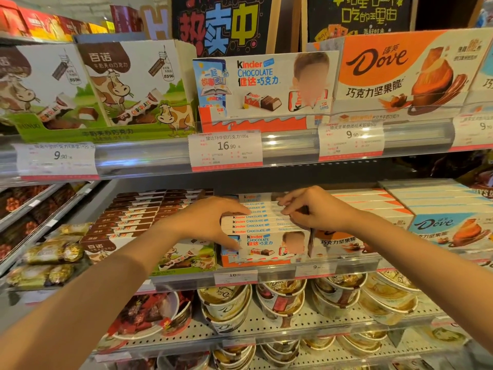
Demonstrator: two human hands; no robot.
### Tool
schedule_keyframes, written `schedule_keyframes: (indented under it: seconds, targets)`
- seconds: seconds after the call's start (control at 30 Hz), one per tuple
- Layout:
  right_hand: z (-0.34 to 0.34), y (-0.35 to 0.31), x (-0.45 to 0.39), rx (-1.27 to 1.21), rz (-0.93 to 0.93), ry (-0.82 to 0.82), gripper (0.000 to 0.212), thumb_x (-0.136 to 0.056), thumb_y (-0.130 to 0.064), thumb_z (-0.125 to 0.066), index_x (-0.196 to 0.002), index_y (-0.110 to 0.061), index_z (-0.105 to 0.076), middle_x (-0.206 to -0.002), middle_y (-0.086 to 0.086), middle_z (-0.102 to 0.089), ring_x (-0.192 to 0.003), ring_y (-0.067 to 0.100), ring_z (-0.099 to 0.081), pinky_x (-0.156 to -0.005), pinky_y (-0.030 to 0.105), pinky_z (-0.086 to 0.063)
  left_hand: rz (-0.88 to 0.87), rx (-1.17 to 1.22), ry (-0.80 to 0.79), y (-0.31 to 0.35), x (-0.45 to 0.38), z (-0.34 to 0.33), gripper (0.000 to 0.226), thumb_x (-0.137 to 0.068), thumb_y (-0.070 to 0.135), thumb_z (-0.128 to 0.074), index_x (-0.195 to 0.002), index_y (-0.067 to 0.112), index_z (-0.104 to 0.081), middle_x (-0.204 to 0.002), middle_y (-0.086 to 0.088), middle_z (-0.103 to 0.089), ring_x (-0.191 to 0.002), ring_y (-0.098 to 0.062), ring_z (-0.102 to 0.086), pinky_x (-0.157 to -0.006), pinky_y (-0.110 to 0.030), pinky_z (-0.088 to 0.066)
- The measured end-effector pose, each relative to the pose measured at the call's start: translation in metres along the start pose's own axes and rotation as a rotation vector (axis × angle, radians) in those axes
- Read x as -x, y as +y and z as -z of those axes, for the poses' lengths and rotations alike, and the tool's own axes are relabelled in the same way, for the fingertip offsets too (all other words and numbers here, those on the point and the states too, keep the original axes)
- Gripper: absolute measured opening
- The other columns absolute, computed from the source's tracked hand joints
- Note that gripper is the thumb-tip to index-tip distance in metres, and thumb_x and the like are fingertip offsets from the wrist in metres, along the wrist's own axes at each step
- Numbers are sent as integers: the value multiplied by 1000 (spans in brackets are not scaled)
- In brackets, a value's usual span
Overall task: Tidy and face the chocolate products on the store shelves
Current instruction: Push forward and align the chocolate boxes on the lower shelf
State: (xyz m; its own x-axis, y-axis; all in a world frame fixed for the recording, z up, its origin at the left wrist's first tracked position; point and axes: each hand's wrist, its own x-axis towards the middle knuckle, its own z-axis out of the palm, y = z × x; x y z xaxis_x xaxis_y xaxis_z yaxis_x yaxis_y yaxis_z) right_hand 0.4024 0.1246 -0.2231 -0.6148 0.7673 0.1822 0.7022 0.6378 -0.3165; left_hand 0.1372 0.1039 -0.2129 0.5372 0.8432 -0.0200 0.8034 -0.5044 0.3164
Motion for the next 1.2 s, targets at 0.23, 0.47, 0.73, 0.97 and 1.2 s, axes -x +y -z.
schedule_keyframes:
  seconds: [0.23,0.47,0.73,0.97,1.2]
  targets:
    - [14,2,-46,6,-260,-84,41,-92,-11,-50,-133,-18,-47,-132,2,-52,-120,21,-49,-96,29,-42,-3,-5,28,3,0,2,72,-66,43,-81,-130,35,-49,-126,14,-51,-112,-4,-48,-95,-32,-46]
    - [0,2,-61,86,-309,-149,25,-95,-20,-48,-116,-14,-60,-111,3,-60,-92,14,-52,-78,22,-41,4,-41,11,5,-2,3,73,-63,44,-81,-127,34,-48,-117,11,-52,-105,-7,-50,-89,-36,-49]
    - [-1,-1,-58,12,-314,-160,32,-95,-34,-48,-121,-15,-52,-111,0,-58,-100,16,-55,-86,27,-46,52,-143,-17,1,-6,1,80,-63,53,-77,-133,34,-42,-140,10,-38,-127,-14,-38,-101,-39,-41]
    - [6,-10,-41,-288,-324,-337,58,-81,-54,-60,-129,-23,-48,-124,-6,-58,-112,15,-56,-91,27,-45,88,-118,-33,1,-9,0,80,-59,54,-78,-124,37,-34,-112,17,-54,-99,-5,-54,-78,-32,-52]
    - [13,-15,-40,-189,-241,-541,108,-70,-22,-80,-148,-17,-6,-148,-2,-35,-134,17,-35,-106,28,-33,121,-138,-38,3,-8,0,116,-58,57,-79,-146,25,-12,-146,6,-37,-126,-14,-42,-97,-32,-43]
